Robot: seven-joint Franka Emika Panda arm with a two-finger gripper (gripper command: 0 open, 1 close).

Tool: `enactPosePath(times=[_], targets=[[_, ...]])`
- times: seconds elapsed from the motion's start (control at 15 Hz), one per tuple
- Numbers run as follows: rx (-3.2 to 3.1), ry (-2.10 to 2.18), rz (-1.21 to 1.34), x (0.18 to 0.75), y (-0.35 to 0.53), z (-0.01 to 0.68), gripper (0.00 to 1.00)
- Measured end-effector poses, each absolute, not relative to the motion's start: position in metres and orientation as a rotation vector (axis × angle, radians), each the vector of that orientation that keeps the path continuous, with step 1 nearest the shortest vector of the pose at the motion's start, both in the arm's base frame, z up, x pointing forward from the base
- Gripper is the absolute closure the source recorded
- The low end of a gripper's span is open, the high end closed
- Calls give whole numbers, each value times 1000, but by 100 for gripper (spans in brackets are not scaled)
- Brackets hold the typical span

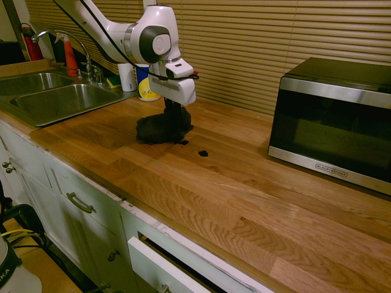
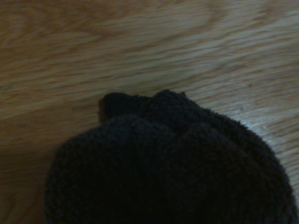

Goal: Clear the spill

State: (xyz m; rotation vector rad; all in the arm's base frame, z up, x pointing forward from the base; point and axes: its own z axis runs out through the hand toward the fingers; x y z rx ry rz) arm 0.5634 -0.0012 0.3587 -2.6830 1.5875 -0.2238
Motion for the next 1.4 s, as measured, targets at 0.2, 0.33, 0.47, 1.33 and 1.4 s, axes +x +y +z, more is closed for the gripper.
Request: enactPosePath(times=[0.2, 0.33, 0.47, 1.33, 1.4], targets=[[-2659, 1626, -220, 559, -28, 357, 100], [-2642, 1647, -215, 554, -45, 356, 100], [-2625, 1674, -217, 547, -65, 356, 100], [-2487, 1866, -152, 484, -202, 337, 100], [-2483, 1872, -151, 482, -209, 336, 100]])
